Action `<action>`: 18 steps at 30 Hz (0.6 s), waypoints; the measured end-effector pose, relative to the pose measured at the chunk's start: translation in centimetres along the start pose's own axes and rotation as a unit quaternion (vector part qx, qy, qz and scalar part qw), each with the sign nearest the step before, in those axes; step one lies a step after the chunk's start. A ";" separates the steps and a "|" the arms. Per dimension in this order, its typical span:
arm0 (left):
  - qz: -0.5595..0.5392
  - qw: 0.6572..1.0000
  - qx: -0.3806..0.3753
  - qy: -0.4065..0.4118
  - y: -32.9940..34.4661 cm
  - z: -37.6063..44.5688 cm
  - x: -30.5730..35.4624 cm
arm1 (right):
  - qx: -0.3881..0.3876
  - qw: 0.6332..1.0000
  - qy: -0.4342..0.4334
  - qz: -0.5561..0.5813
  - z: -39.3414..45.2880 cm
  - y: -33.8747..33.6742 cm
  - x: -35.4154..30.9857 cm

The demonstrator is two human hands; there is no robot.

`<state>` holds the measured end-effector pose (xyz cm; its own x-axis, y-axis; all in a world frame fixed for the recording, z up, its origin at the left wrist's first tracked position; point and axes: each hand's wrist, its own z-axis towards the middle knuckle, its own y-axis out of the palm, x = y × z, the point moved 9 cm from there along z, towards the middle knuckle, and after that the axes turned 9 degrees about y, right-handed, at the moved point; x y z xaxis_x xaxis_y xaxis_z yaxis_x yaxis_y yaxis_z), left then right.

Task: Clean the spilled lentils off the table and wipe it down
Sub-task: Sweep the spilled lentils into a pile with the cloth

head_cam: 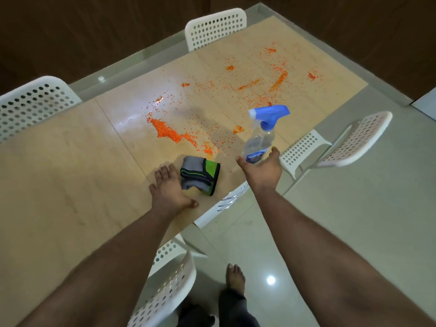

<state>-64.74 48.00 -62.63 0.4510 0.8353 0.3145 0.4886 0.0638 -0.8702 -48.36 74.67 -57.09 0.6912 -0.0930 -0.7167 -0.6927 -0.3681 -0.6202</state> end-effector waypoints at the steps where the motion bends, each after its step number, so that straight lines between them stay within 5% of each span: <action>1: 0.000 1.000 0.001 -0.007 0.2 0.0 0.1 | -0.010 1.000 -0.015 0.005 0.7 0.2 -0.1; 18: -0.013 0.999 0.009 -0.037 -0.6 -5.0 -1.6 | -0.075 0.986 -0.147 -0.003 -4.1 1.2 -2.6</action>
<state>-62.00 43.91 -60.66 0.3820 0.8710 0.3088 0.4861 0.0948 -0.8688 -50.15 70.67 -54.63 0.5906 0.1746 -0.7879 -0.6345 -0.5029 -0.5870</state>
